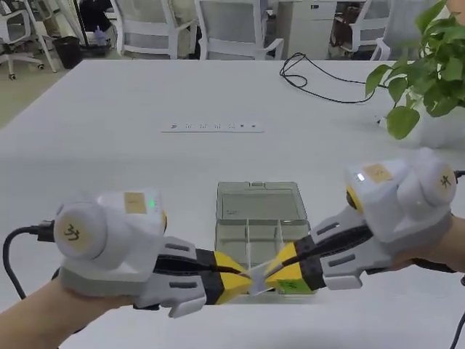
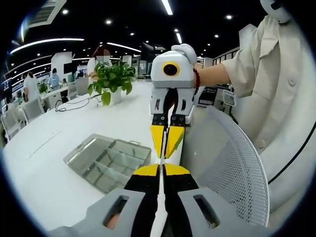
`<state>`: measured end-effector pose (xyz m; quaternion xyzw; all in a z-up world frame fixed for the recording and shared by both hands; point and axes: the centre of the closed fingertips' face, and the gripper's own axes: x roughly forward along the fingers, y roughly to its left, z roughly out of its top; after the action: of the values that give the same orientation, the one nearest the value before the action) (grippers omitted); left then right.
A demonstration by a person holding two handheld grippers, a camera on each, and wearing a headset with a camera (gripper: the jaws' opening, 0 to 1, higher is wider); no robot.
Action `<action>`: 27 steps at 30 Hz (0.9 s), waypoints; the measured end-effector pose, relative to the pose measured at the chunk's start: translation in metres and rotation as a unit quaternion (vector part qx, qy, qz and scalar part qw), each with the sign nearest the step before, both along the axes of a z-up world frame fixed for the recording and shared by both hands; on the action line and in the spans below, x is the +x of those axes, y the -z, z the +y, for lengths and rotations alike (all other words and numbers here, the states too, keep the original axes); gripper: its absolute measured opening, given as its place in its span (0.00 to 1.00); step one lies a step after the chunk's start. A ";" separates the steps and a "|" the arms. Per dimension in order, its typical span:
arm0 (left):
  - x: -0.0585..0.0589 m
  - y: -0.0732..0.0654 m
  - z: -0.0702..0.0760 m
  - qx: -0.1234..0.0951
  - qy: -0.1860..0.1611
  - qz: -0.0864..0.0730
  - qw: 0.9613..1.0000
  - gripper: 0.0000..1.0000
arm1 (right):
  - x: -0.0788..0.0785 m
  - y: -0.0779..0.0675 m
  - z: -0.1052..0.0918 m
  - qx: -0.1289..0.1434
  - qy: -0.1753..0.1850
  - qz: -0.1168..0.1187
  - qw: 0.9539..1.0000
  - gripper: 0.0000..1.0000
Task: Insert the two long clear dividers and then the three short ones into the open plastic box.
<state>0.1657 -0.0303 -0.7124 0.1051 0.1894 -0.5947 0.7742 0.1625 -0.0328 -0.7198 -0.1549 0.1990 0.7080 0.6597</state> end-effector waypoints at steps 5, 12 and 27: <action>-0.002 -0.001 -0.001 -0.004 0.001 0.002 1.000 0.00 | -0.003 -0.001 -0.001 0.002 -0.005 -0.006 1.000 0.03; 0.001 -0.001 -0.002 -0.009 -0.017 0.001 1.000 0.00 | -0.002 -0.002 -0.003 -0.008 0.001 -0.024 1.000 0.02; 0.017 0.006 0.006 -0.002 -0.098 0.005 0.995 0.16 | 0.019 -0.003 -0.011 -0.022 0.059 -0.044 0.997 0.02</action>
<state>0.1823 -0.0243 -0.7189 0.0812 0.2013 -0.5168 0.8281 0.1814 -0.0436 -0.7173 -0.1881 0.1942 0.6562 0.7045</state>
